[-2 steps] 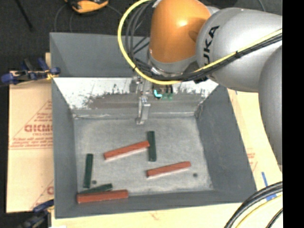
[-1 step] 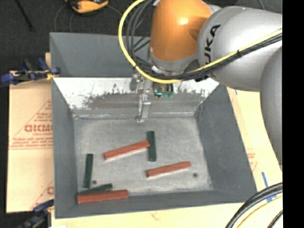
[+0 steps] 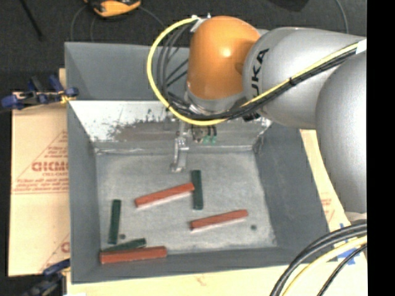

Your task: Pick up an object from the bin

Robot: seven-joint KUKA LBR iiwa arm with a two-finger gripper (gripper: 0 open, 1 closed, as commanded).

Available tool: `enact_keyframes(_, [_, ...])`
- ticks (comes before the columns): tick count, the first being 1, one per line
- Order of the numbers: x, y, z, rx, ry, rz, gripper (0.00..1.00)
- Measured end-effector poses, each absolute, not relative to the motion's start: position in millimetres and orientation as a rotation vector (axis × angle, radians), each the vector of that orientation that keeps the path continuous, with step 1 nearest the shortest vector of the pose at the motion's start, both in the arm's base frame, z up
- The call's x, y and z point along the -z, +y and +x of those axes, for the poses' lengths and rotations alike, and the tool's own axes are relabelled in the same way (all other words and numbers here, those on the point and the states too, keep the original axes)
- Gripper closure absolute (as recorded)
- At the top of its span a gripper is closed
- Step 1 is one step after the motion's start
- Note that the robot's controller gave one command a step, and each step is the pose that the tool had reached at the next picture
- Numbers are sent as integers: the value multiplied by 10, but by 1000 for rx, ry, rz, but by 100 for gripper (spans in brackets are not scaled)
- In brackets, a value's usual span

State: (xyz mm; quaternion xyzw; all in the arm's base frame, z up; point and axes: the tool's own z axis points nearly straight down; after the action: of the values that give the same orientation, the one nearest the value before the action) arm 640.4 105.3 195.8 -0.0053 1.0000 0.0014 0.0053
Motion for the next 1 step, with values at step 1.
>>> enact_keyframes(1, [-1203, 798, 6369, -4, 3132, 98, 0])
